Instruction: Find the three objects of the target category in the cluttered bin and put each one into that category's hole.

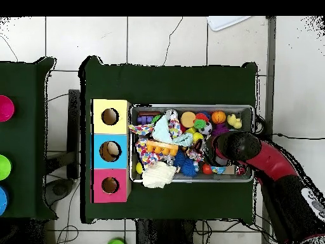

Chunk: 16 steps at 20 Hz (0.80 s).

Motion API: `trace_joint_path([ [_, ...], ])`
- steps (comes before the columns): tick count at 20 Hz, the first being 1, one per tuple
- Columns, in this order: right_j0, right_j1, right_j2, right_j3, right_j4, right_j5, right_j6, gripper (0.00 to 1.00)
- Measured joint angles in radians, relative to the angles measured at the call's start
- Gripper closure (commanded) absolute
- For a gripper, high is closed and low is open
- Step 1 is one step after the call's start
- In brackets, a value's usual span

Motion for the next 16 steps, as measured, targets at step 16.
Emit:
trace_joint_path([
  [16,0.027,0.031,-0.005,-0.078,0.019,0.0,0.0,0.0],
])
